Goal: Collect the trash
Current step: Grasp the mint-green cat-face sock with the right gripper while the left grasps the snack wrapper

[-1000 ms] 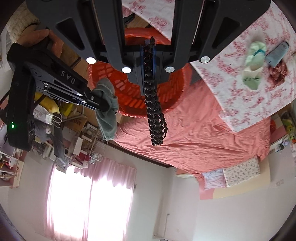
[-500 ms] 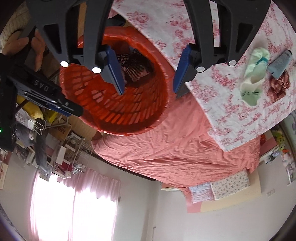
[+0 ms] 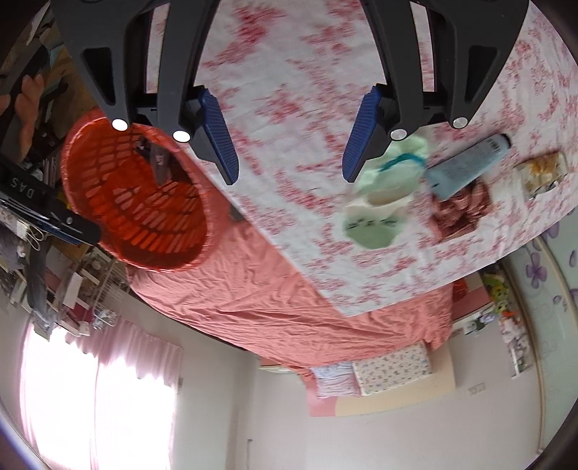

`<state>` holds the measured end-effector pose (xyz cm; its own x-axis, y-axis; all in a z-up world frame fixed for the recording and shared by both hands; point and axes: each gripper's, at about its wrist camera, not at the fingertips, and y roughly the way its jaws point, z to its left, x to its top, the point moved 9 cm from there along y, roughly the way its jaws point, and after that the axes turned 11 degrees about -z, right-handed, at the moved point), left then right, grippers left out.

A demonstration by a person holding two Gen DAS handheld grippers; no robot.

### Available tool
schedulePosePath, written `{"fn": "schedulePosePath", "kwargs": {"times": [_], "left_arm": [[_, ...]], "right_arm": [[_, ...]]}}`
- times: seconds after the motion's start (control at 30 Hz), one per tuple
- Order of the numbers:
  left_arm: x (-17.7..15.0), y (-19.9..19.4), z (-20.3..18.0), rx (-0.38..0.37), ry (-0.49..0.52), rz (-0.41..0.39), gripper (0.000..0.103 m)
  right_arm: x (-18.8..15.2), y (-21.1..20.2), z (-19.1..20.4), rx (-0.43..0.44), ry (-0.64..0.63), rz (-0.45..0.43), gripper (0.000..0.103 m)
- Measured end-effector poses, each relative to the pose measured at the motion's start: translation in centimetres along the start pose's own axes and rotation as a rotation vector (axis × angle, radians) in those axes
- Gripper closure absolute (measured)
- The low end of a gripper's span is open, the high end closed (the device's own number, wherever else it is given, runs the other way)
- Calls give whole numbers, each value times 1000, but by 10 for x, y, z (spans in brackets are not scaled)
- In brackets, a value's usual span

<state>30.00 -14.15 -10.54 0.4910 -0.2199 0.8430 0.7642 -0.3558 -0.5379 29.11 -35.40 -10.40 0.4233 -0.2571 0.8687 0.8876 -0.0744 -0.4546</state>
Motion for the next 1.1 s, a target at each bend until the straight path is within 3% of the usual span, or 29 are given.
{"fn": "schedulePosePath", "kwargs": {"times": [0.2, 0.57, 0.83, 0.87, 0.9, 0.97, 1.0, 1.1], "left_arm": [[-15, -16, 69, 117, -49, 5, 40], [-48, -51, 204, 332, -182, 16, 40], [-63, -62, 268, 415, -267, 17, 36], [-63, -62, 272, 418, -279, 16, 35], [-62, -61, 277, 420, -296, 15, 35], [-58, -54, 286, 413, -330, 15, 31], [-57, -51, 289, 412, -340, 18, 29], [-45, -34, 294, 404, -383, 19, 18]], "right_arm": [[-8, 9, 57, 69, -64, 29, 50], [-42, 42, 205, 226, -200, 113, 50], [-72, 82, 263, 215, -235, 199, 50], [-75, 86, 263, 204, -240, 212, 56], [-78, 89, 263, 192, -235, 224, 73], [-81, 93, 259, 183, -215, 238, 83], [-78, 92, 257, 186, -202, 232, 95], [-78, 92, 251, 184, -181, 230, 96]]}}
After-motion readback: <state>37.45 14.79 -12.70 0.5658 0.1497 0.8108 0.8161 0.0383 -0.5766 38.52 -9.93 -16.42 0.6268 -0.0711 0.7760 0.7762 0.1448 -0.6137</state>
